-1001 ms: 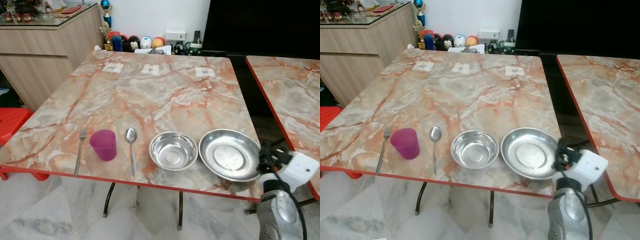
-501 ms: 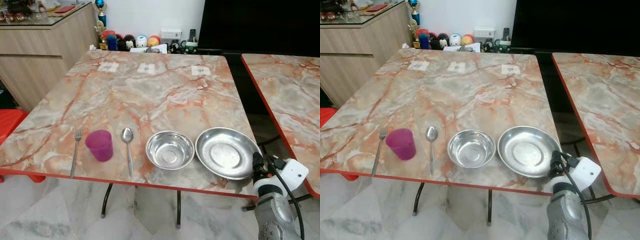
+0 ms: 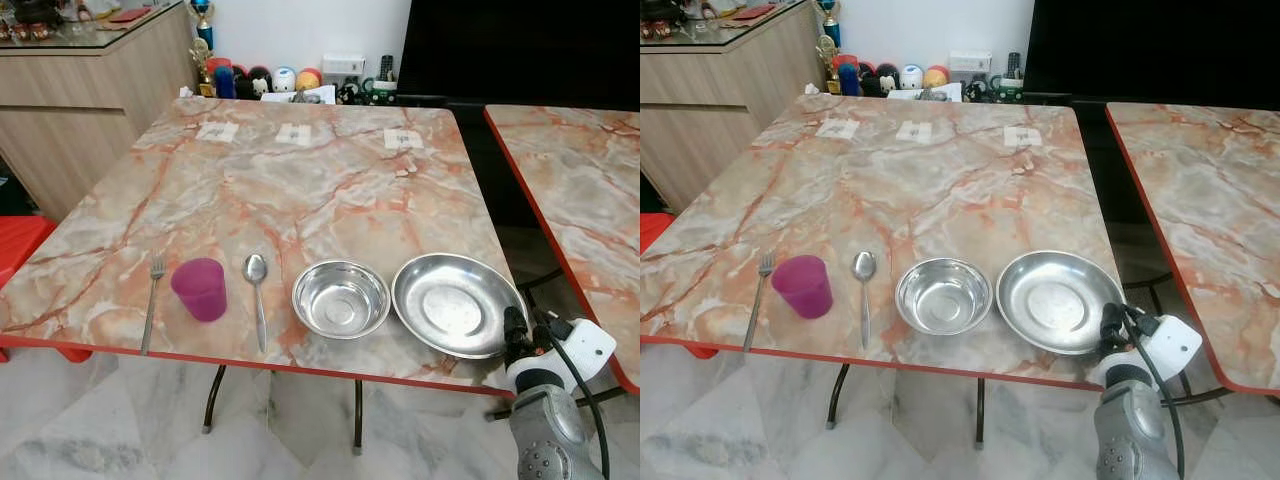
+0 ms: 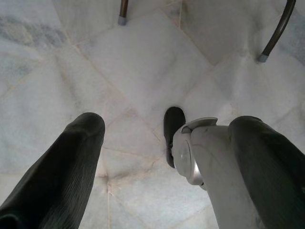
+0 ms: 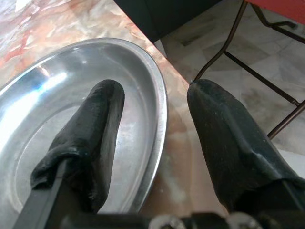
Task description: Setting the table
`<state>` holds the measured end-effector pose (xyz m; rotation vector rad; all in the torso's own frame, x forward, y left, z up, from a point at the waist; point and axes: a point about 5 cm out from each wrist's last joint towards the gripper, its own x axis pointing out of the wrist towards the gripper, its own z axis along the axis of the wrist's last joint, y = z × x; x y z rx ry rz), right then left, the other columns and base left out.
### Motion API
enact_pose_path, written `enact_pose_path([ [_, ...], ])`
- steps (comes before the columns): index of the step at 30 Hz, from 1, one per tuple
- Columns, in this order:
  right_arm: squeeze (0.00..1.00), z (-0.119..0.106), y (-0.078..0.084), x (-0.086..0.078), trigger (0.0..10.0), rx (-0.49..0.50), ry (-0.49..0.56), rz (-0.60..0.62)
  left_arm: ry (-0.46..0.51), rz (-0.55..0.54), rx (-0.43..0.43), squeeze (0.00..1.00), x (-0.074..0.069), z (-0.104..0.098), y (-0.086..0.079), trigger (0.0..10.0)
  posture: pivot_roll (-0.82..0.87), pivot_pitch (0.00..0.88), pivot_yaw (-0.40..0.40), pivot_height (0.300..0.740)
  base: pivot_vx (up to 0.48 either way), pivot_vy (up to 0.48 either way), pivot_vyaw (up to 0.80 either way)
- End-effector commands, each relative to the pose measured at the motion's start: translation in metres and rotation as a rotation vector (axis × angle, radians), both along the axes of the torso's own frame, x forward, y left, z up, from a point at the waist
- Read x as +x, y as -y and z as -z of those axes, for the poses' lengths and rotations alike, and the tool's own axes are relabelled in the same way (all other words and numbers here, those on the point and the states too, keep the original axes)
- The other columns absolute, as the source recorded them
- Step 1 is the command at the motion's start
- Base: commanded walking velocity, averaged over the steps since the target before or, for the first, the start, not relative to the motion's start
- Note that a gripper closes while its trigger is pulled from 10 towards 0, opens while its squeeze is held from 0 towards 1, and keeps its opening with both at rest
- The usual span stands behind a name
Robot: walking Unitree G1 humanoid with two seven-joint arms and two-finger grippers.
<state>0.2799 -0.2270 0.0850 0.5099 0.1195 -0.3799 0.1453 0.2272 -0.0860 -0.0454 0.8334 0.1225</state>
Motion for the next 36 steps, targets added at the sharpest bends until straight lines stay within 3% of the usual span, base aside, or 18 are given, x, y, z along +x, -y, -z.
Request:
enact_pose_path([
  [1,0.00,0.006,-0.001,0.000,10.0,0.010,-0.036,-0.013,-0.024,-0.010,-0.003,0.00,-0.006,0.002,-0.002,10.0,-0.01,0.112,-0.010,0.740,0.000,0.000,0.00],
  [21,0.00,0.015,-0.016,0.011,10.0,-0.005,-0.094,-0.132,-0.046,-0.001,-0.004,0.00,-0.008,0.006,0.007,10.0,-0.01,0.114,-0.011,0.740,0.000,0.000,0.00],
  [22,0.00,0.018,-0.017,0.010,4.6,-0.020,-0.119,-0.145,-0.041,0.001,-0.004,0.00,-0.007,0.005,0.007,10.0,-0.01,0.114,-0.011,0.740,0.000,0.000,0.00],
  [23,0.00,0.020,-0.018,0.010,0.9,-0.037,-0.136,-0.151,-0.036,0.003,-0.004,0.00,-0.005,0.004,0.007,10.0,-0.01,0.113,-0.013,0.740,0.000,0.000,0.00],
  [24,0.00,0.021,-0.018,0.010,0.0,-0.036,-0.136,-0.148,-0.030,0.004,-0.004,0.00,-0.004,0.004,0.007,10.0,0.00,0.112,-0.013,0.740,0.000,0.000,0.00],
  [36,0.00,0.016,-0.010,0.011,0.0,-0.031,-0.096,-0.069,-0.024,0.014,0.005,0.00,-0.006,0.003,0.001,10.0,0.00,0.115,-0.013,0.740,0.000,0.000,0.00],
])
